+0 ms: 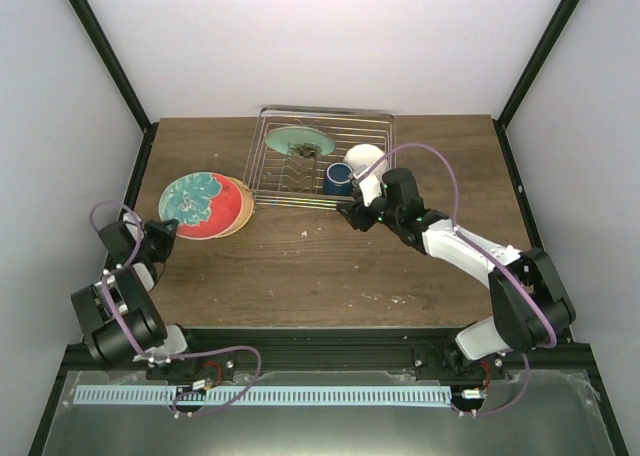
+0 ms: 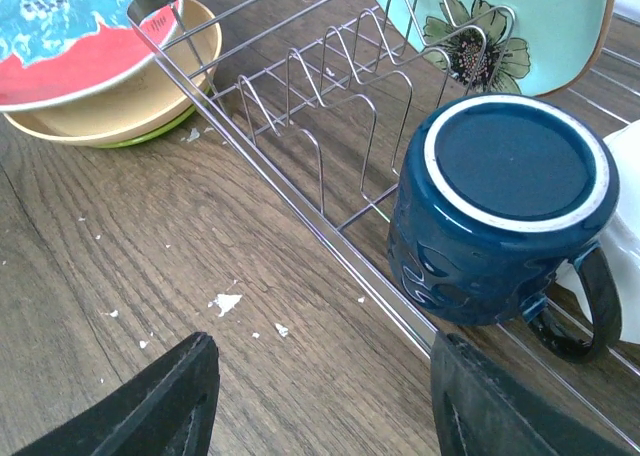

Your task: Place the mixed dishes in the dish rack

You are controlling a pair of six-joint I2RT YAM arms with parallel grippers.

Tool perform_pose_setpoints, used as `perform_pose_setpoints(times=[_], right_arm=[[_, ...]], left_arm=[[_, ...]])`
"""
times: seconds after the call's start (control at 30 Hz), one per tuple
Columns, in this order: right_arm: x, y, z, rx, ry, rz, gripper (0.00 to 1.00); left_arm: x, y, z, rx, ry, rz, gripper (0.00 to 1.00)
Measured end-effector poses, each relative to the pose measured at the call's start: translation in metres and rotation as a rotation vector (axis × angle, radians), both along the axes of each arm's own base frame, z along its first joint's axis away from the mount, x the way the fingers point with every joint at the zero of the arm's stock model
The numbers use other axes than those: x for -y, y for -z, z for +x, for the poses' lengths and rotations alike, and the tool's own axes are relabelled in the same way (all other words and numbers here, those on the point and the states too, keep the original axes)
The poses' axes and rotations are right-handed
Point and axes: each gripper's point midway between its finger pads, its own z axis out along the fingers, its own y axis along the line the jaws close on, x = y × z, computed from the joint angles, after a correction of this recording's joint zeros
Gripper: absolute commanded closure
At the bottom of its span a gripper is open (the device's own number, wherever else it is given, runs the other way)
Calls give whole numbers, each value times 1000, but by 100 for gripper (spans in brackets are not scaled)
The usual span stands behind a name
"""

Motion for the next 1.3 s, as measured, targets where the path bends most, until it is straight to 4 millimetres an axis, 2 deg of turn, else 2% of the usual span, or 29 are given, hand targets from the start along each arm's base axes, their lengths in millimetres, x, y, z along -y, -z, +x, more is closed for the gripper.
perform_pose_setpoints(times=[0.17,0.37,0.57,0.7,0.87,0.97,1.1,1.3], right_arm=[[0,4,0,-13,-1,-6,40],[0,8,-1,-28,-3,-11,26],[-3,2,0,-33,-11,2,12],[-6,3,-2,-50,-23,14,7],[-12,9,-7,-83,-60,28,7],[-18,11,-12,-114,-98,48,7],[-32,2,-17,-159,-169,103,6],[-54,-13,-31,-266,-311,215,6]], left_arm=[[-3,-23,-4,51,-8,23,100],[3,-46,-9,102,8,39,100],[16,-88,-26,173,38,101,100],[27,-110,-34,228,72,130,100],[48,-113,-43,228,130,141,100],[69,-110,-47,217,192,159,100],[95,-106,-54,203,275,168,100],[114,-99,-59,178,335,195,100]])
